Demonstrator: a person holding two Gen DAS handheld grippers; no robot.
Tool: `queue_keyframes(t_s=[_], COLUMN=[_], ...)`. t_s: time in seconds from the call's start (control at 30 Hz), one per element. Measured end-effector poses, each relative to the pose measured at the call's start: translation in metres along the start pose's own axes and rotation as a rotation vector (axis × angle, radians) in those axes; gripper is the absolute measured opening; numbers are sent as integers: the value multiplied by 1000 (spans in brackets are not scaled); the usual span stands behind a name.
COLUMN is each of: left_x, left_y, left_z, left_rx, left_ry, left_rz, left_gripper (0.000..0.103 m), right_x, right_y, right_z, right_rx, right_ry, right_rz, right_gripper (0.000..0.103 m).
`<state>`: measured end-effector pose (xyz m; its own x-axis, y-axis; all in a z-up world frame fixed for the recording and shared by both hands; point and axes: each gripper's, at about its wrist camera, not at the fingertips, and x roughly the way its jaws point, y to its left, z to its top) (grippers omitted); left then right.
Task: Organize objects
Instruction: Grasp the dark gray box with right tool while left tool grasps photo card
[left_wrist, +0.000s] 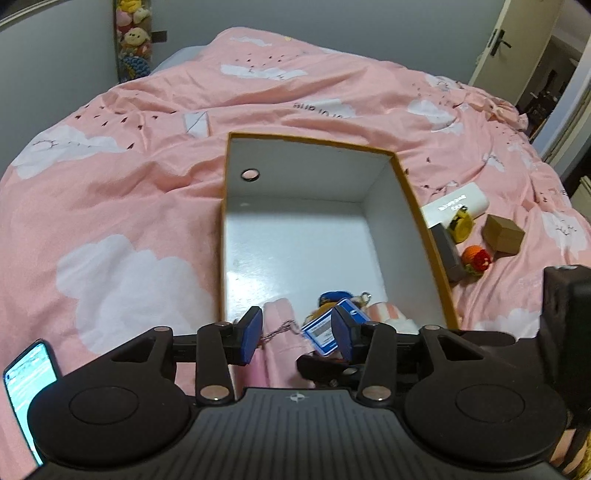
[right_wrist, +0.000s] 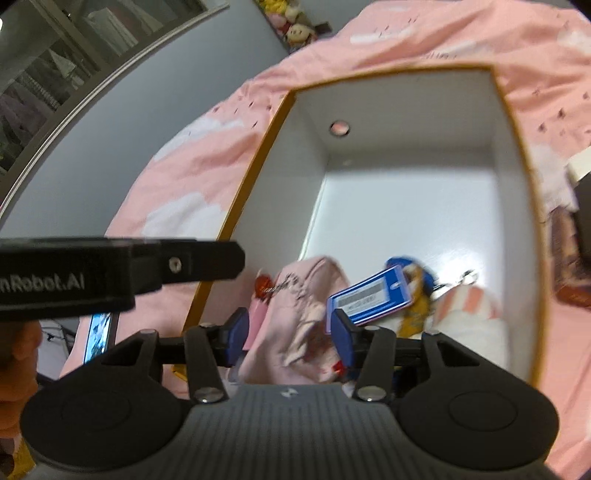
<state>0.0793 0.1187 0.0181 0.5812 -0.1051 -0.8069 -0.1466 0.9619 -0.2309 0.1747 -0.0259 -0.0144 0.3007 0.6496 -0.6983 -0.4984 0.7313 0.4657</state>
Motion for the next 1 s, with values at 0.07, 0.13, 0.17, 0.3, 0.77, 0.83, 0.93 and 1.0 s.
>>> queue_keyframes(t_s=[0.07, 0.13, 0.17, 0.3, 0.77, 0.83, 0.93, 1.0], left_x=[-1, -2, -2, 0, 68, 78, 90, 97], left_y=[-7, -14, -19, -45, -133, -141, -147, -149], left_z=[2, 4, 7, 14, 44, 48, 53, 57], left_rx=[7, 17, 26, 72, 216, 229, 246, 248], left_ry=[-15, -34, -42, -67, -1, 8, 21, 26], left_rz=[-20, -44, -58, -128, -214, -212, -204, -198], left_gripper=[51, 51, 51, 51, 47, 46, 45, 45], right_x=[-15, -36, -47, -80, -107, -95, -78, -62], right_y=[-4, -11, -17, -44, -141, -148, -154, -157], right_z=[3, 4, 3, 5, -3, 3, 11, 17], right_rx=[1, -1, 1, 33, -2, -23, -54, -85], right_ry=[-41, -95, -121, -223, -244, -214, -174, -157], right_rz=[-17, -51, -71, -163, -437, -435, -441, -467], right_gripper=[52, 53, 57, 59, 59, 59, 67, 69])
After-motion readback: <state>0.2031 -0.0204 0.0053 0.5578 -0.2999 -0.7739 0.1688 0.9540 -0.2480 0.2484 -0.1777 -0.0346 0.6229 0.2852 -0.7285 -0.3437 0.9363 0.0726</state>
